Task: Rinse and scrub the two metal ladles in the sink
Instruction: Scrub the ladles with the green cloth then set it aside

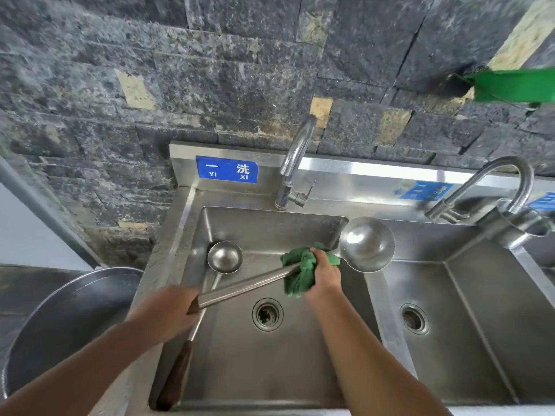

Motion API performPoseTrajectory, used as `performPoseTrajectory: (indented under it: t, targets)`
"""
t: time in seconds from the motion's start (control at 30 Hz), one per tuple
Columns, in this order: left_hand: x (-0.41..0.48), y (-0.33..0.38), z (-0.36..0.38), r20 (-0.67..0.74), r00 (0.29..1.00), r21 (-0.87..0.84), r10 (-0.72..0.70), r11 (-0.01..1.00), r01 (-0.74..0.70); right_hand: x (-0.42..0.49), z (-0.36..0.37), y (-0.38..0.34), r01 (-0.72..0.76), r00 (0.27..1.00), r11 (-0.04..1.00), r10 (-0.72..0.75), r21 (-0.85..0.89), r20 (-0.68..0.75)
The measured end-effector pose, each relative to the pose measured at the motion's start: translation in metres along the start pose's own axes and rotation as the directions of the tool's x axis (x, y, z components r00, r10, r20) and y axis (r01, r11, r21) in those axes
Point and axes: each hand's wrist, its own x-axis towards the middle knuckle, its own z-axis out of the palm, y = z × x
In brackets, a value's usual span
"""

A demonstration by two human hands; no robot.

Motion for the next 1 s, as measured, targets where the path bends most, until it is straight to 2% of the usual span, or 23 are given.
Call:
performPoseTrajectory:
  t: [0.17,0.3,0.4,0.5,0.57,0.67,0.73,0.83,0.93,1.0]
  targets:
    - [0.002,-0.016,-0.006,0.037,0.999,0.039,-0.005,0.999,0.004,0.011,-0.002,0.004,-0.020,1.000,0.997,0.021,0.077,-0.005]
    - [0.025,0.010,-0.011,0.027,0.992,-0.023,0.121,0.992,-0.121,-0.003,0.008,0.029,-0.069,0.994,0.990,0.058,0.120,0.091]
    - [0.053,0.054,-0.011,0.044,0.971,-0.176,0.233,0.959,-0.222,-0.021,0.019,0.054,-0.088,0.975,0.988,0.059,0.129,0.213]
    - [0.072,0.085,-0.009,0.014,0.989,-0.328,0.150,0.935,-0.137,-0.034,0.022,0.070,-0.128,0.932,0.988,0.090,0.086,0.351]
    - [0.072,0.091,-0.003,0.024,0.990,-0.373,0.137,0.920,-0.118,-0.035,0.017,0.064,-0.125,0.914,0.992,0.112,0.008,0.390]
    - [0.071,0.085,-0.002,0.025,0.992,-0.330,0.121,0.938,-0.106,-0.033,0.002,0.043,-0.047,0.915,0.976,0.127,-0.211,0.384]
    - [0.072,0.082,-0.010,0.031,0.994,-0.302,0.109,0.949,-0.095,-0.034,-0.012,0.027,0.003,0.929,0.955,0.107,-0.296,0.354]
    - [0.071,0.079,-0.016,0.077,0.989,-0.339,0.127,0.936,-0.094,-0.034,-0.028,-0.002,0.035,0.951,0.980,0.028,-0.198,0.307]
    - [0.069,0.078,-0.016,0.071,0.989,-0.354,0.131,0.930,-0.097,-0.022,-0.024,-0.024,0.133,0.973,0.961,-0.080,-0.245,0.214]
    - [0.065,0.084,-0.012,0.061,0.988,-0.376,0.143,0.920,-0.110,-0.017,-0.015,-0.026,0.300,0.953,0.858,-0.253,-0.416,0.166]
